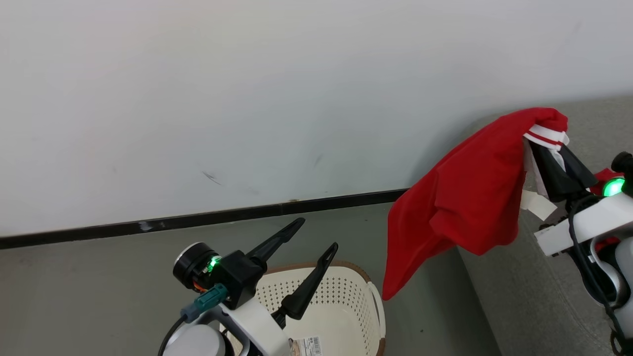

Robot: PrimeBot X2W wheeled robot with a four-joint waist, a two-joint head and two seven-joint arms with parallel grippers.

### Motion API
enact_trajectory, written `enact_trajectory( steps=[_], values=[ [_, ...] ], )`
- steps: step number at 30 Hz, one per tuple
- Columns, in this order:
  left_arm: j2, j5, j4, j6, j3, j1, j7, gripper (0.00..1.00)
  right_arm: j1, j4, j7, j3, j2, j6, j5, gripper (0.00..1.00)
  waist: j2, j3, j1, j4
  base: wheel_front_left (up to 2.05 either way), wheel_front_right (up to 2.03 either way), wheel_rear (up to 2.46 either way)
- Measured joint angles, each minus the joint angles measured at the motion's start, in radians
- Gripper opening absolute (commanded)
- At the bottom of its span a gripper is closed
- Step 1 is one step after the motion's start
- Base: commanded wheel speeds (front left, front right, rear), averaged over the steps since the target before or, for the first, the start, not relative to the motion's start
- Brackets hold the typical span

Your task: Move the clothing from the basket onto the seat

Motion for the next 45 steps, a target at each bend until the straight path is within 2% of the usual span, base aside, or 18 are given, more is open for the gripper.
enact_trajectory(
  steps=[20,28,37,45],
  values=[
    [-0.034,-0.017,0.021,-0.008,-0.036,0.013,-0.029,1.0,0.227,-0.084,0.0,-0.213,-0.013,0.0,-0.065,0.0,0.0,0.001,0.0,-0.143,0.0,0.0,0.0],
    [-0.04,-0.017,0.028,-0.008,-0.039,0.015,-0.049,1.0,0.274,-0.13,0.0,-0.227,0.0,0.0,-0.07,0.0,0.0,0.004,0.0,-0.213,0.0,0.0,0.0],
    [-0.037,-0.017,0.03,0.004,-0.026,0.032,-0.061,1.0,0.257,-0.121,0.0,-0.181,0.005,0.0,-0.067,0.0,0.0,0.009,-0.0001,-0.268,0.0,0.0,0.0],
    [-0.017,-0.008,0.014,0.027,-0.009,0.043,-0.062,1.0,0.049,-0.086,0.019,-0.212,-0.013,0.0,-0.039,0.0,0.0,0.03,0.0,-0.289,0.0,0.0,0.0]
  ],
)
